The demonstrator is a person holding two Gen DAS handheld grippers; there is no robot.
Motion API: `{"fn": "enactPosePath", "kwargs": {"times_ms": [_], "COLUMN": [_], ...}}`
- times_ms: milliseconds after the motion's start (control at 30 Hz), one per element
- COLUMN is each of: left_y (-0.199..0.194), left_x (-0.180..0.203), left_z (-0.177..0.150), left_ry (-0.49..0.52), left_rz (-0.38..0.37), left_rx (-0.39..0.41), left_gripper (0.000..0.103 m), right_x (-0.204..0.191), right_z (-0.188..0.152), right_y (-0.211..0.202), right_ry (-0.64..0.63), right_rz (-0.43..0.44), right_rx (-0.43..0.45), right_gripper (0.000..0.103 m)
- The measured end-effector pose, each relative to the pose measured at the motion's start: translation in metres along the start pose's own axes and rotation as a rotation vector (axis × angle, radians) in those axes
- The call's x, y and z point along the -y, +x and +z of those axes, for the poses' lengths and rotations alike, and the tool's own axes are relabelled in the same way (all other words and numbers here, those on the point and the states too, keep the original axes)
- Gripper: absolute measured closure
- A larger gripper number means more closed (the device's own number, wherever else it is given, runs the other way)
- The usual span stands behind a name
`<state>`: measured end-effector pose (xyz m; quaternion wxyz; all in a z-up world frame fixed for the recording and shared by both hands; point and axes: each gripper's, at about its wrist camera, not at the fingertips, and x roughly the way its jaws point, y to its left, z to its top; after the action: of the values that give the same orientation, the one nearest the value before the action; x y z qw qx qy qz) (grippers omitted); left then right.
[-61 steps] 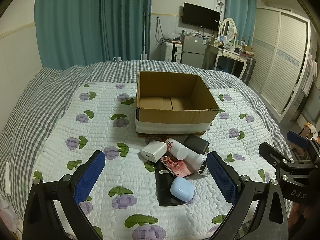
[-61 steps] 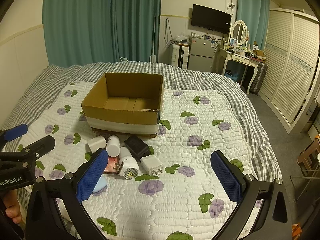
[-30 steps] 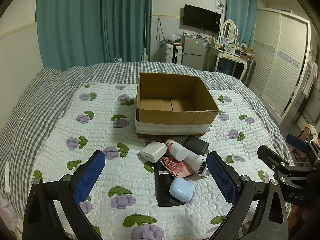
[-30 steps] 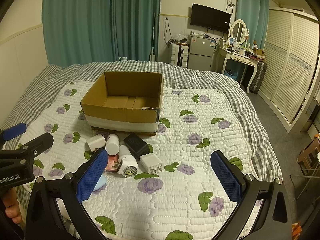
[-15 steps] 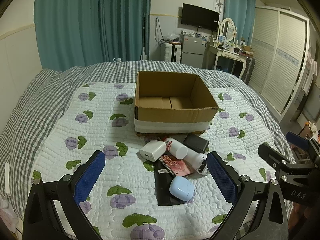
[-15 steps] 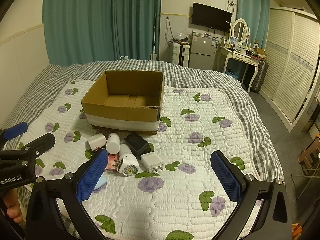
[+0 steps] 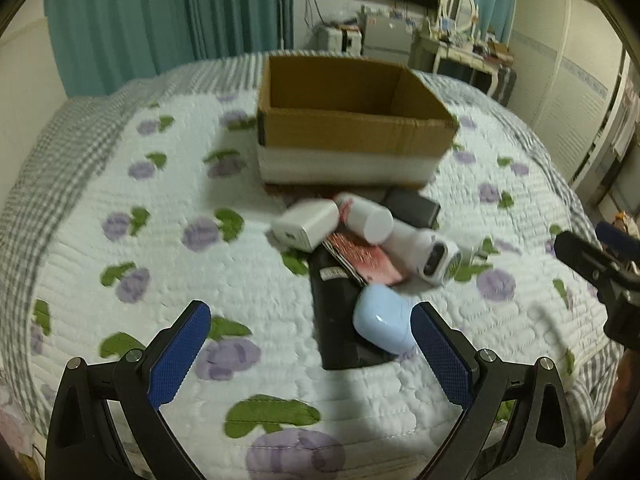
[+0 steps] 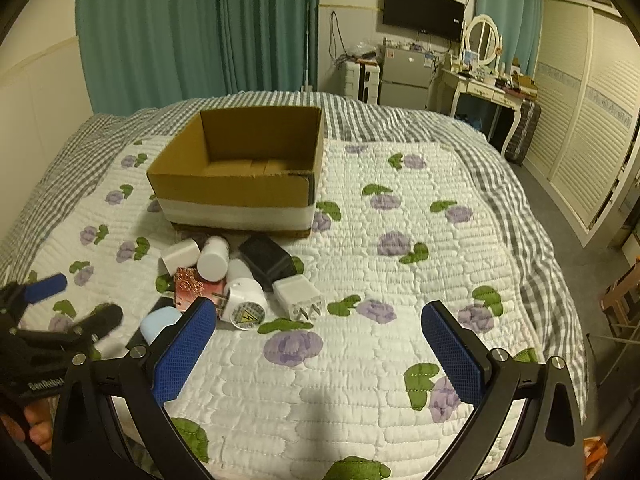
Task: Organize rigid objects
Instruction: 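Grasp the light blue earbud case with the left gripper, then grasp the white round plug charger with the right gripper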
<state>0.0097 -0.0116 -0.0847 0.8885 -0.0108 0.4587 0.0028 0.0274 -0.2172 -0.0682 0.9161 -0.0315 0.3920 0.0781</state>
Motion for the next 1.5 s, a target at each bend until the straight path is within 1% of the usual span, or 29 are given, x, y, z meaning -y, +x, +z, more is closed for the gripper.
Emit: {"fn": "enactPosePath", "kwargs": {"times_ms": [67,200,467,500,567,600,633,733,800,900,1000,1067,1133,1233,1267,1333,1367,1433,1500], "left_y": [0.004,0.010,0.031,0.034,0.040,0.043,0.046,0.042,0.034,0.024,0.019,0.020,0.023,0.029,0.031,0.034,0.035,0.038,0.040], "left_x": [0.006,0.026,0.062,0.064,0.065,0.065,0.064,0.060,0.058,0.047,0.031,0.020,0.010,-0.003,-0.005,-0.009,-0.010,-0.012,-0.013], "left_z": [-0.002,-0.002,-0.003,-0.003,-0.005,-0.006,-0.007,-0.005,-0.002,0.008,0.019,0.023,0.026,0.025,0.025,0.023,0.023,0.023,0.022], "left_ry": [0.016,0.082,0.221,0.230,0.240,0.241,0.241,0.221,0.208,0.155,0.098,0.075,0.052,0.017,0.010,0.003,0.001,-0.005,-0.008], "left_rz": [-0.010,-0.017,-0.006,-0.005,-0.006,-0.003,0.011,-0.028,-0.032,-0.043,-0.029,-0.003,0.013,0.015,0.017,0.011,0.010,0.002,-0.004], "left_rx": [-0.014,-0.025,-0.033,-0.039,-0.059,-0.075,-0.083,-0.060,-0.029,0.008,0.030,0.037,0.030,0.013,0.010,0.002,0.000,-0.009,-0.017], "left_gripper": [0.002,0.003,0.004,0.008,0.024,0.047,0.050,0.051,0.051,0.051,0.051,0.051,0.051,0.051,0.051,0.051,0.051,0.051,0.051], "right_x": [0.003,0.009,0.024,0.025,0.027,0.028,0.028,0.026,0.024,0.018,0.008,0.001,-0.009,-0.026,-0.032,-0.046,-0.050,-0.057,-0.059], "right_z": [-0.002,-0.006,-0.010,-0.011,-0.011,-0.012,-0.012,-0.013,-0.013,-0.012,-0.009,-0.006,-0.004,-0.001,-0.001,-0.002,-0.002,-0.004,-0.003], "right_y": [0.007,0.018,0.038,0.039,0.043,0.044,0.046,0.050,0.053,0.056,0.060,0.064,0.069,0.080,0.084,0.098,0.102,0.114,0.120], "right_ry": [0.006,0.024,0.052,0.053,0.057,0.059,0.060,0.056,0.047,0.026,-0.004,-0.016,-0.035,-0.067,-0.083,-0.125,-0.134,-0.154,-0.158], "right_rz": [0.003,0.006,0.006,0.006,0.006,0.007,0.009,0.012,0.015,0.028,0.061,0.091,0.130,0.175,0.181,0.186,0.187,0.183,0.167], "right_rx": [-0.012,-0.038,-0.072,-0.073,-0.081,-0.085,-0.090,-0.098,-0.102,-0.113,-0.117,-0.121,-0.132,-0.161,-0.173,-0.208,-0.219,-0.251,-0.266], "right_gripper": [0.000,0.000,0.000,0.000,0.000,0.000,0.000,0.000,0.000,0.000,0.000,0.000,0.000,0.001,0.002,0.010,0.011,0.019,0.020]}}
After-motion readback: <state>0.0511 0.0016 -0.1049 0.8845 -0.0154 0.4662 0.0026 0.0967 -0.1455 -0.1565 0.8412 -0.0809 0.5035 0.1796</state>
